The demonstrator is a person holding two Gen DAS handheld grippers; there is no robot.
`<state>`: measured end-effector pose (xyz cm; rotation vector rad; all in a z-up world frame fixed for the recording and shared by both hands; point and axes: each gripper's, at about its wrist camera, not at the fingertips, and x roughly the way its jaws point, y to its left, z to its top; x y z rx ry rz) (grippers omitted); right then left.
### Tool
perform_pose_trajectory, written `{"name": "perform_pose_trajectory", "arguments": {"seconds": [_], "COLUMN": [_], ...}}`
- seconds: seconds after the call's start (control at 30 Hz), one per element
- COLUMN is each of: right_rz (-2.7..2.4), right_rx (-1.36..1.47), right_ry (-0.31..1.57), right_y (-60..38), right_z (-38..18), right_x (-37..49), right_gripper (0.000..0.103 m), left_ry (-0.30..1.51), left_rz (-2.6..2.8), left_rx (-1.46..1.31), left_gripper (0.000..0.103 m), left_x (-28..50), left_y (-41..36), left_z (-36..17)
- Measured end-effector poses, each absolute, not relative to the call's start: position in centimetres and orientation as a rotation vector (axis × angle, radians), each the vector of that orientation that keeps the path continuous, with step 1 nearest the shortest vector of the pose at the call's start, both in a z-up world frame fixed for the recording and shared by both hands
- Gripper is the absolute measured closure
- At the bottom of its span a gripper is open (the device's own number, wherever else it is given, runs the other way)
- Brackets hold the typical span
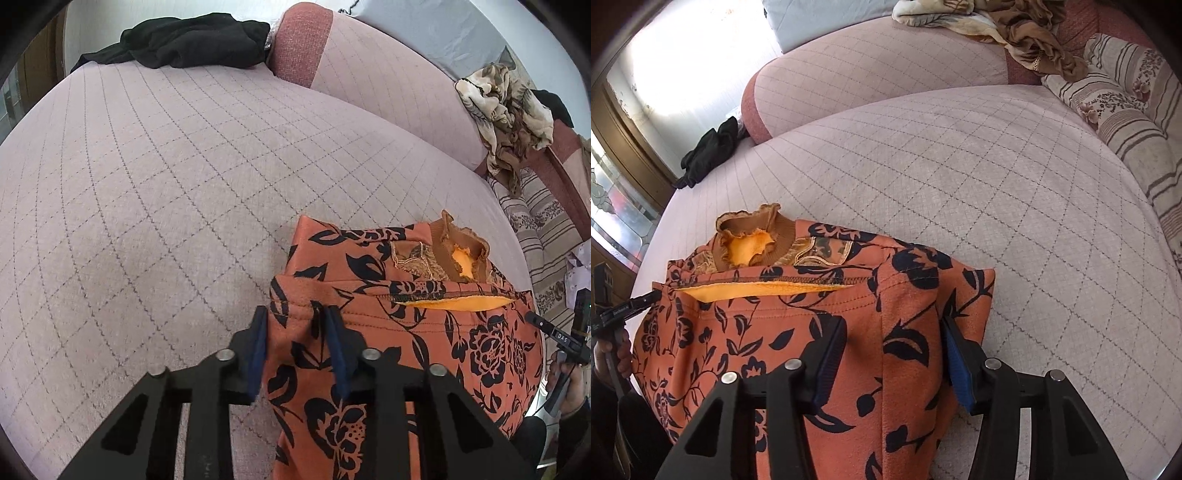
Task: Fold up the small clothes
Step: 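Lift the hem with both tools and fold it toward the collar, then lower the hem near the collar and open both tools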
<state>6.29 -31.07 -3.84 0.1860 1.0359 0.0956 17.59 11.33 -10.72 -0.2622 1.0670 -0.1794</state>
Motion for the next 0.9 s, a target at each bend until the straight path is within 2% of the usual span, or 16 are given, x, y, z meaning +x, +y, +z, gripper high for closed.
{"name": "perform_pose_trajectory", "arguments": {"seconds": [0.03, 0.1, 0.23, 0.27, 0.3, 0.33, 0.37, 0.47, 0.67, 0.83, 0.87, 0.9], "right_rz": [0.089, 0.074, 0.057, 0.049, 0.044, 0.033, 0.026, 0.007, -0.075, 0.018, 0.029, 0.042], "right_rx": [0.176, 0.179, 0.165, 0.134, 0.108, 0.08, 0.051, -0.014, 0.033, 0.265, 0.299, 0.304], "right_ry": [1.035, 1.03, 1.04, 1.044, 1.042, 1.034, 1.021, 0.966, 0.806, 0.87, 0.858, 0.843], "right_y": [-31.1, -31.3, -31.2, -30.9, -30.6, -30.2, -29.9, -29.1, -31.9, -35.1, -35.4, -35.2], "right_z": [-3.8, -3.8, -4.0, -4.0, -3.8, -3.5, -3.1, -1.1, 4.2, 2.6, 2.4, 2.2], "right_x": [6.3, 6.5, 7.0, 7.0, 7.0, 6.9, 6.6, 5.6, 3.6, 4.7, 4.3, 3.8], "right_gripper": [0.047, 0.047, 0.051, 0.067, 0.078, 0.081, 0.091, 0.098, 0.101, 0.098, 0.097, 0.079], "left_ry": [1.064, 1.053, 1.039, 1.031, 1.02, 1.005, 0.987, 0.921, 0.787, 0.803, 0.805, 0.811], "left_rz": [-0.177, -0.175, -0.166, -0.163, -0.161, -0.158, -0.156, -0.159, -0.189, -0.197, -0.196, -0.194], "left_rx": [-0.241, -0.199, -0.16, -0.159, -0.159, -0.157, -0.152, -0.124, -0.087, -0.065, -0.054, -0.047], "left_gripper": [0.08, 0.092, 0.096, 0.096, 0.097, 0.097, 0.097, 0.097, 0.097, 0.097, 0.097, 0.097], "left_x": [17.6, 17.5, 17.4, 17.3, 17.2, 17.0, 16.7, 15.7, 16.4, 18.4, 18.1, 17.9], "left_y": [11.0, 10.5, 10.0, 10.0, 10.0, 10.0, 9.9, 9.5, 8.0, 6.4, 6.3, 6.2], "left_z": [-10.7, -10.4, -9.8, -9.5, -9.2, -8.7, -8.1, -5.9, -0.8, -1.3, -1.6, -2.0]}}
